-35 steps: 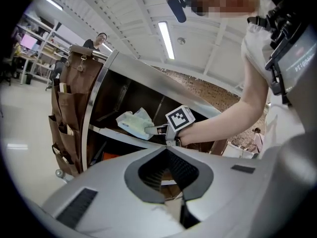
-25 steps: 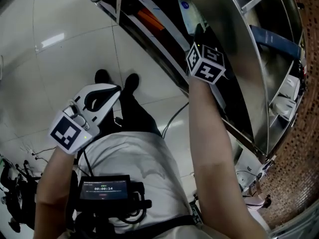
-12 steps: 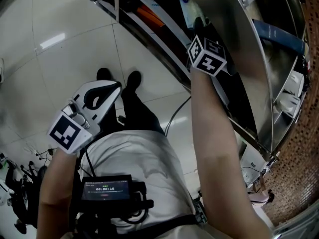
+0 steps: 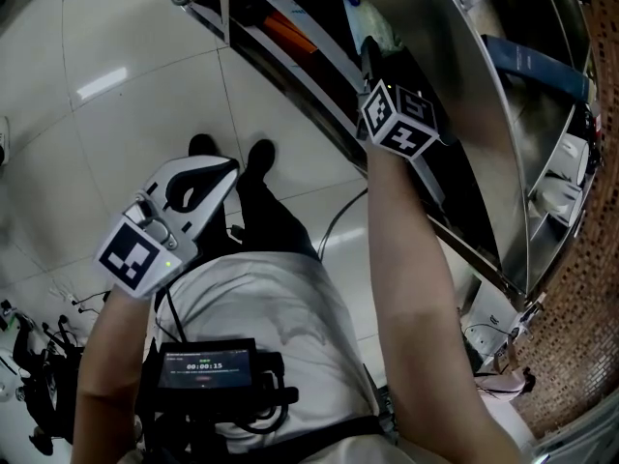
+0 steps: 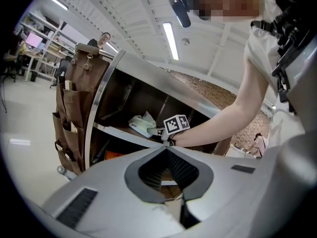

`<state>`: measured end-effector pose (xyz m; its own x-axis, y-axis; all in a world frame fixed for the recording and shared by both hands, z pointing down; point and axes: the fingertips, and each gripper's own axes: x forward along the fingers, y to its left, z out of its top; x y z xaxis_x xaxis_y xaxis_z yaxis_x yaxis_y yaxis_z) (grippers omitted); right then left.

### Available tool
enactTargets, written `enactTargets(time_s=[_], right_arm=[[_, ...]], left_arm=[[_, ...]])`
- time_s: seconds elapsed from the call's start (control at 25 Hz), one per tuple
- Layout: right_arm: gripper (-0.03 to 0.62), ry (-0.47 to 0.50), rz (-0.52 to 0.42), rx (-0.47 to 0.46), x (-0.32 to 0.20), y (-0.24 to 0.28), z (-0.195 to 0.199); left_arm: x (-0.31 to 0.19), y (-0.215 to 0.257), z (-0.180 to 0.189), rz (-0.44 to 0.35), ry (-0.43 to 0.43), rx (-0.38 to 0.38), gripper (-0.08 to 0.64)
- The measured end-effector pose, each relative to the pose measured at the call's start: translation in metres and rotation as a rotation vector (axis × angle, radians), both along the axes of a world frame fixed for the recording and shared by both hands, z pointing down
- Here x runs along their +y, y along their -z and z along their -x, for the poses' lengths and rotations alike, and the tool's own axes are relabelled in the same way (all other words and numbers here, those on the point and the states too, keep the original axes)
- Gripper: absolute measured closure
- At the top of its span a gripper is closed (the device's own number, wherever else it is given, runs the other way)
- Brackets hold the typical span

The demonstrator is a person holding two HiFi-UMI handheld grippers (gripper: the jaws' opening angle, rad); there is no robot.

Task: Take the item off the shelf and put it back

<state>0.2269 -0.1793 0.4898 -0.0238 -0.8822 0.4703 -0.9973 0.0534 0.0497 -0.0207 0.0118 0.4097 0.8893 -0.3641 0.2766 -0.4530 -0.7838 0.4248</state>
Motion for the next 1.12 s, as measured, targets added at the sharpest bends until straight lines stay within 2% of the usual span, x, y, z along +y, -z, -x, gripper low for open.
enactTargets(time_s=[0.2,0.44,0.48,0.56,0.8,1.12], right_arm=[[0.265,-0.015,0.003,-0.005,0.017,0.0,-0.001],[0.266,-0.036,0.052,-0.039,0.045,-0.006,0.002],[0.303,-0.038,0.063,-0.043,0.049,-0.007,0.003],[0.32,-0.047,0.074,-0.04,0.056,-0.005,0.004],[0.489,-0.071,0.025,-0.051,0.065,0.016,0.007],[0.536,-0.026,0.049,-0.124,0.087,0.027,0.025]], left_arm=[[-0.001,0.001,0.0,-0.007,-0.005,0.002,0.555],[-0.001,0.006,-0.002,-0.013,-0.015,0.001,0.555],[-0.001,0.007,-0.003,-0.015,-0.019,0.0,0.555],[-0.002,0.01,-0.005,-0.02,-0.028,0.0,0.555],[-0.003,0.022,-0.011,-0.043,-0.053,0.002,0.555],[-0.004,0.037,-0.014,-0.062,-0.073,-0.01,0.555]])
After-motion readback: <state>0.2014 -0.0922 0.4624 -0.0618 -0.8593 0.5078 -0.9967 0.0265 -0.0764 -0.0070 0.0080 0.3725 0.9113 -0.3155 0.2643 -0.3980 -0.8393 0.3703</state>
